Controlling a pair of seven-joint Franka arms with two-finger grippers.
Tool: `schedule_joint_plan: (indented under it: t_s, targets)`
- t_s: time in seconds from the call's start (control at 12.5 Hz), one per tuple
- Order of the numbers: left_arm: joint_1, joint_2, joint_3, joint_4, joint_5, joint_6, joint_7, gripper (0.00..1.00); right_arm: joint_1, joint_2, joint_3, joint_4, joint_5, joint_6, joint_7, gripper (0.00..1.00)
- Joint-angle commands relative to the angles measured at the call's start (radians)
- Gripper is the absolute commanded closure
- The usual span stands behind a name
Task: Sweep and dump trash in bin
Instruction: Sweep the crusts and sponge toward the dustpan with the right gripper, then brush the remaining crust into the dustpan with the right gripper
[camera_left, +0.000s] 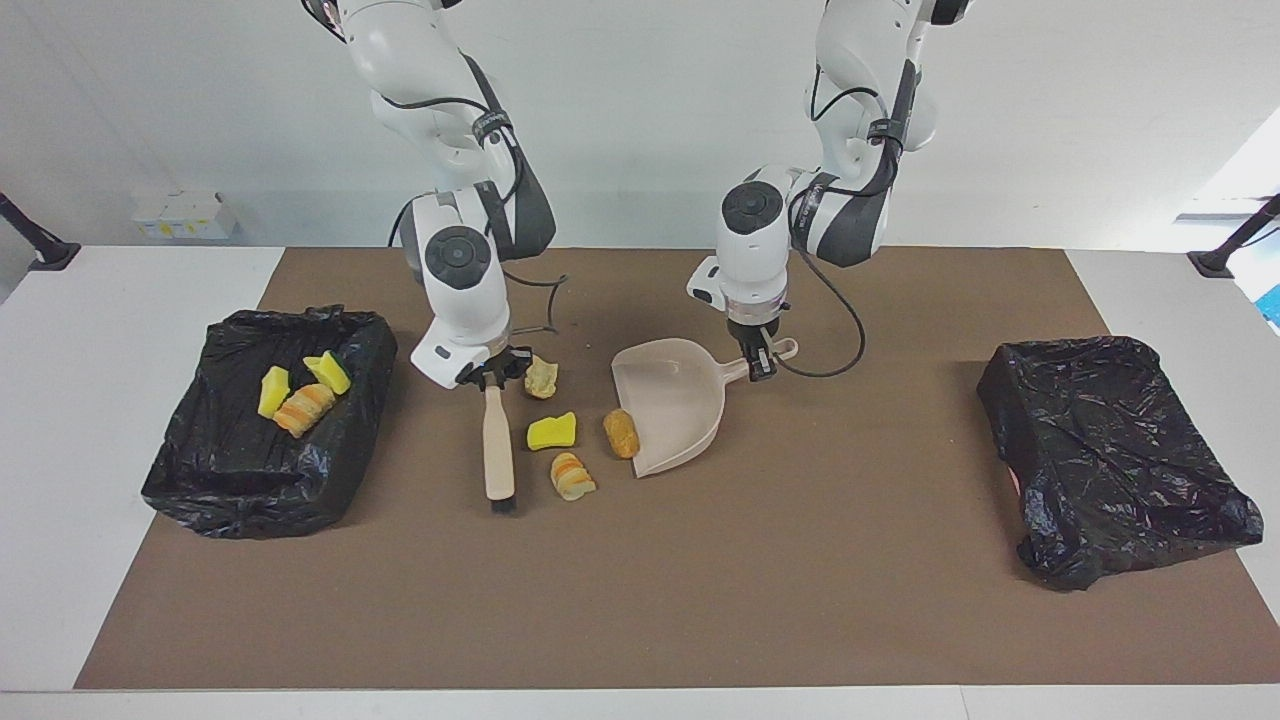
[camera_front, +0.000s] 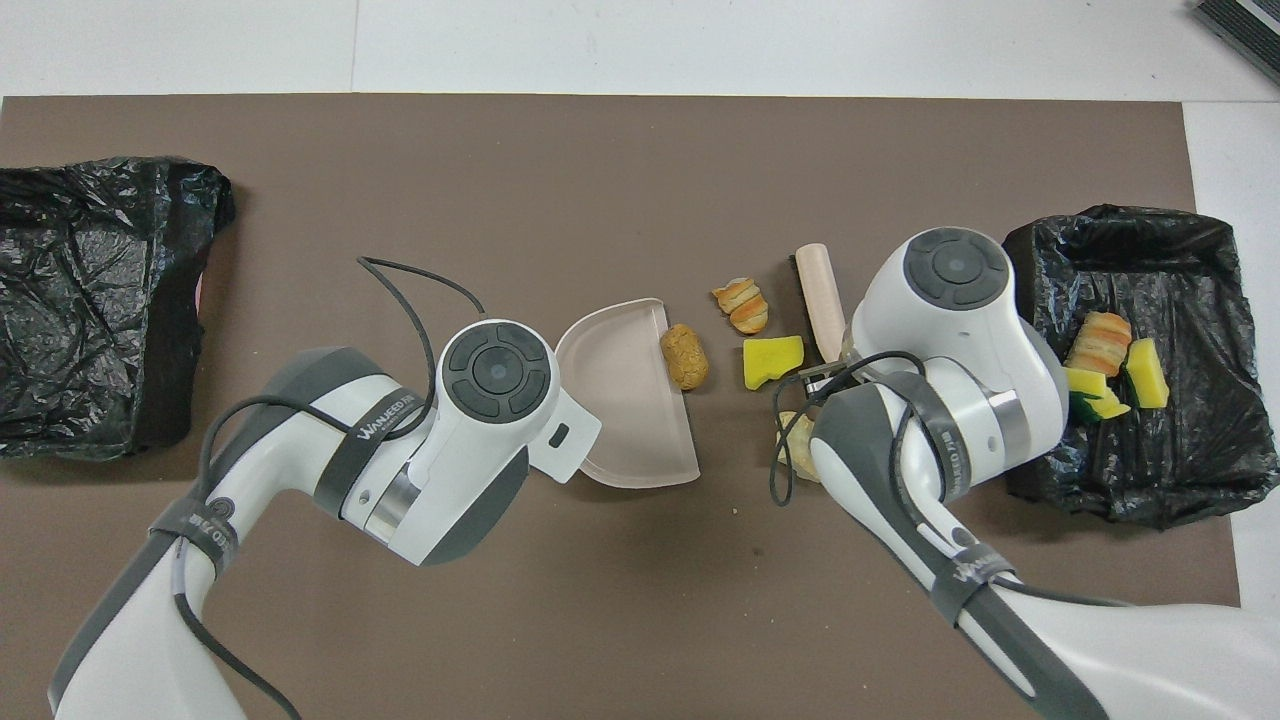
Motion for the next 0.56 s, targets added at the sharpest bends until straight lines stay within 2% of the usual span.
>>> schedule_joint_plan:
  t_s: [0.0,0.16,0.32,0.48]
  targets:
    - [0.008,-0.035,0.002,-0.049,0.012,0.02,0.001,1.0,0.058,0.023,0.007,0.012,0.009,0.028,0.004,1.0]
    - [0.008,-0.035,0.002,-0.049,0.012,0.025,0.001,1.0,0.118,0.017,0.012,0.003,0.049,0.019,0.014,1.0]
    - [0.008,-0.035,0.0,-0.05,0.012,0.026,0.001,1.0,0.197,-0.007,0.015,-0.014,0.145,0.022,0.068,1.0]
    - [0.009,-0.035,0.002,-0.05,0.011,0.028,0.001,1.0,0.223,-0.007,0.015,0.002,0.242,0.014,0.108,1.0]
